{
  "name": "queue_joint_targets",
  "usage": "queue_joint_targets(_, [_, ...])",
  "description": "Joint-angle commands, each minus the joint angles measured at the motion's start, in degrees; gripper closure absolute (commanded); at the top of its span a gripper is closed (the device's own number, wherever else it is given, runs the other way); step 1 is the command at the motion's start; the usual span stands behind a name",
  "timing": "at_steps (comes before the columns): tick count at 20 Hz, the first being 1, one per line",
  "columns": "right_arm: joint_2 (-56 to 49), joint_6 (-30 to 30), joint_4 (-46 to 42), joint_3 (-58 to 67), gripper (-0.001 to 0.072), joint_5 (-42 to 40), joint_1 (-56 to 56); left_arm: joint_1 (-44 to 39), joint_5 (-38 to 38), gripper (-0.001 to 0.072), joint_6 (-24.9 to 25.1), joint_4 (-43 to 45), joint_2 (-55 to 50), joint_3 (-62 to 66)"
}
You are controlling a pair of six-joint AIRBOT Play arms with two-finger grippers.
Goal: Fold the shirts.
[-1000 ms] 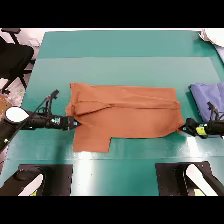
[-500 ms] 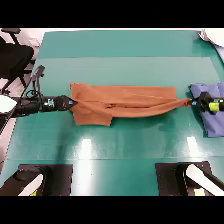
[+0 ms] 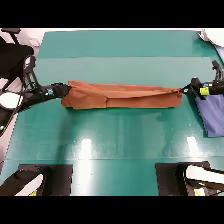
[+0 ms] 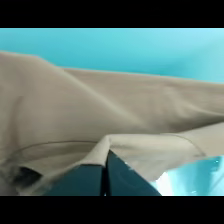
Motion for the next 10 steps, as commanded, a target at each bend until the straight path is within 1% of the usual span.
queue_joint_targets(1, [-4.85,0.02,0.02,1.55,0.0697,-1.51,1.01,0.02,3.78,0.0684,2.12,-0.48,-6.58,0.07])
queue_joint_targets(3, [-6.69,0.00,0.02,1.55,0.0697,-1.84,1.01,0.02,6.03,0.0684,2.21,-0.57,-9.62,0.09])
queue_joint_targets(6, [-8.59,0.00,0.07,1.55,0.0697,-2.25,1.07,0.02,9.42,0.0684,4.83,-0.63,-11.72,0.13])
queue_joint_targets(10, [-9.03,0.02,-0.28,1.55,0.0697,-5.01,1.07,0.02,16.15,0.0683,5.20,-0.79,-12.81,0.17])
